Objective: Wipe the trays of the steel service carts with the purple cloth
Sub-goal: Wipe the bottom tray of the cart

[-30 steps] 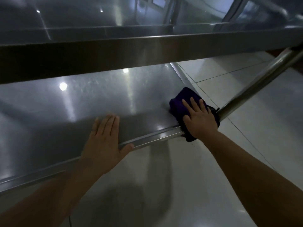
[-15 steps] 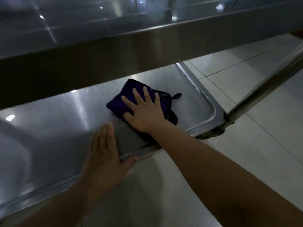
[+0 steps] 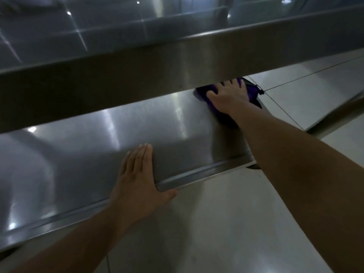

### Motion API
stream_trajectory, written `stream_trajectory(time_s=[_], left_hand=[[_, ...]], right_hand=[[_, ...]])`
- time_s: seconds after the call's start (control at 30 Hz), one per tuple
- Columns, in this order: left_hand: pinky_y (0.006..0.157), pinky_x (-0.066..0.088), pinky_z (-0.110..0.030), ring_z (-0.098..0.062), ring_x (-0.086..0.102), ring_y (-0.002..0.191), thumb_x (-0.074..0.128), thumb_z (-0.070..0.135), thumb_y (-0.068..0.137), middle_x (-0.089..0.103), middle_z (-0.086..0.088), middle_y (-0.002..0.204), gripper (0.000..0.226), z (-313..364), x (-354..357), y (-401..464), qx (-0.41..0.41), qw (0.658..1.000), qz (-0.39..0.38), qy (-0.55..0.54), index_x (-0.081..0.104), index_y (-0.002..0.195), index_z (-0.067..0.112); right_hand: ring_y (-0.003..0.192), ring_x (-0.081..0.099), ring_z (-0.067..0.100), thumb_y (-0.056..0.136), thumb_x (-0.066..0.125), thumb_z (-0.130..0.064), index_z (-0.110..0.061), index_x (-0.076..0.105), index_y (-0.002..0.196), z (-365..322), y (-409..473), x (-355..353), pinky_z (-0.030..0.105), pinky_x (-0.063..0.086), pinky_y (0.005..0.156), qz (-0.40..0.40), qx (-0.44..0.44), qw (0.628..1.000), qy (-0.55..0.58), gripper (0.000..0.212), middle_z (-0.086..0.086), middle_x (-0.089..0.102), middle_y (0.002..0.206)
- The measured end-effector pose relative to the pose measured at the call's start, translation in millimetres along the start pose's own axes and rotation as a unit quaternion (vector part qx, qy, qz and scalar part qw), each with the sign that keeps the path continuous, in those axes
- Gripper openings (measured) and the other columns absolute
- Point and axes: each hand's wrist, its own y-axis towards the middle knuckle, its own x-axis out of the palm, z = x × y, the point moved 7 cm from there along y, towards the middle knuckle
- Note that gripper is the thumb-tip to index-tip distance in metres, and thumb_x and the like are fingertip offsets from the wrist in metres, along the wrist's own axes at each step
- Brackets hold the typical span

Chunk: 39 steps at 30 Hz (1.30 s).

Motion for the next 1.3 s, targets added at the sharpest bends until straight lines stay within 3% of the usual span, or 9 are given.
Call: stream_trajectory(time_s=[0.2, 0.3, 0.37, 0.67, 0.73, 0.83, 1.0, 1.13, 1.3], left_hand=[[0.112, -0.008, -0.025, -0.02, 0.004, 0.142, 0.042, 0.086, 0.046, 0.013, -0.01, 0.157, 0.135, 2.0, -5.6, 0.8, -0.02, 0.999, 0.009, -0.045, 0.005, 0.152, 0.01], [0.114, -0.003, -0.027, -0.022, 0.004, 0.144, 0.05, 0.086, 0.049, 0.009, -0.009, 0.158, 0.137, 3.6, -8.5, -0.5, -0.026, 0.998, 0.011, -0.053, -0.001, 0.152, 0.012], [0.116, 0.001, -0.03, -0.024, 0.007, 0.145, 0.04, 0.088, 0.046, 0.011, -0.01, 0.158, 0.137, 3.5, -8.0, -2.0, -0.024, 0.999, 0.015, -0.044, 0.0, 0.152, 0.011], [0.115, 0.01, -0.037, -0.029, 0.022, 0.137, 0.04, 0.083, 0.05, 0.03, -0.019, 0.15, 0.129, 9.8, -14.1, -5.7, 0.009, 1.0, 0.022, -0.021, 0.02, 0.148, 0.002], [0.115, 0.015, -0.042, -0.031, 0.024, 0.136, 0.04, 0.082, 0.052, 0.033, -0.02, 0.148, 0.127, 9.4, -12.1, -5.2, 0.022, 0.999, 0.014, -0.028, 0.022, 0.148, 0.001], [0.115, 0.012, -0.041, -0.027, 0.022, 0.134, 0.044, 0.075, 0.055, 0.037, -0.021, 0.145, 0.12, 11.8, -9.1, -7.2, 0.06, 0.998, -0.007, -0.026, 0.025, 0.146, 0.0], [0.115, 0.01, -0.042, -0.024, 0.017, 0.135, 0.043, 0.074, 0.053, 0.033, -0.019, 0.148, 0.122, 4.8, -10.6, -10.1, 0.051, 0.998, -0.001, -0.046, 0.02, 0.149, 0.002], [0.113, 0.02, -0.048, -0.027, 0.022, 0.132, 0.044, 0.074, 0.05, 0.04, -0.02, 0.141, 0.121, 4.0, -9.8, -9.0, 0.04, 0.999, -0.003, -0.03, 0.028, 0.145, 0.001], [0.112, 0.014, -0.038, -0.031, 0.028, 0.131, 0.044, 0.075, 0.05, 0.042, -0.019, 0.142, 0.12, 5.7, -3.4, -7.1, 0.038, 0.999, -0.013, -0.021, 0.029, 0.146, 0.004]], right_hand=[[0.149, -0.006, 0.025, 0.099, 0.02, -0.05, -0.031, 0.001, 0.154, 28.0, -63.9, 3.3, 0.046, -0.004, 0.119, -0.004, 0.005, 0.999, -0.031, 0.061, 0.005, -0.001, 0.163], [0.148, -0.008, 0.025, 0.101, 0.021, -0.045, -0.029, 0.0, 0.154, 44.0, -107.7, 4.4, 0.045, -0.005, 0.119, -0.003, 0.014, 1.0, -0.024, 0.06, 0.005, -0.001, 0.162], [0.149, -0.007, 0.026, 0.101, 0.02, -0.041, -0.028, 0.0, 0.154, 51.6, -134.0, 7.1, 0.044, -0.005, 0.118, 0.0, 0.042, 0.999, -0.034, 0.058, 0.006, 0.0, 0.162], [0.148, 0.014, 0.026, 0.099, 0.017, -0.039, -0.028, 0.024, 0.151, 10.6, -218.7, 24.8, 0.047, 0.008, 0.12, 0.06, 0.108, 0.992, -0.03, 0.054, 0.007, 0.025, 0.158], [0.145, 0.025, 0.029, 0.095, 0.016, -0.042, -0.026, 0.038, 0.146, -15.4, -234.2, 29.3, 0.051, 0.016, 0.118, 0.076, 0.078, 0.994, -0.01, 0.058, 0.009, 0.038, 0.152], [0.134, 0.044, 0.031, 0.092, 0.029, -0.042, -0.023, 0.058, 0.131, -57.4, -249.0, 35.4, 0.056, 0.029, 0.112, 0.101, -0.001, 0.995, 0.021, 0.052, 0.01, 0.056, 0.136], [0.126, 0.052, 0.028, 0.092, 0.037, -0.039, -0.019, 0.063, 0.124, -51.7, -255.9, 33.0, 0.049, 0.022, 0.113, 0.105, -0.13, 0.986, 0.004, 0.046, 0.006, 0.062, 0.129], [0.119, 0.057, 0.032, 0.09, 0.043, -0.032, -0.012, 0.065, 0.119, 22.4, -238.6, 18.0, 0.049, 0.031, 0.11, 0.137, -0.051, 0.989, -0.004, 0.041, 0.011, 0.066, 0.121], [0.13, 0.045, 0.032, 0.097, 0.041, -0.02, -0.009, 0.055, 0.13, 61.1, -197.9, 8.2, 0.043, 0.018, 0.118, 0.107, 0.029, 0.992, -0.063, 0.037, 0.013, 0.06, 0.126]])
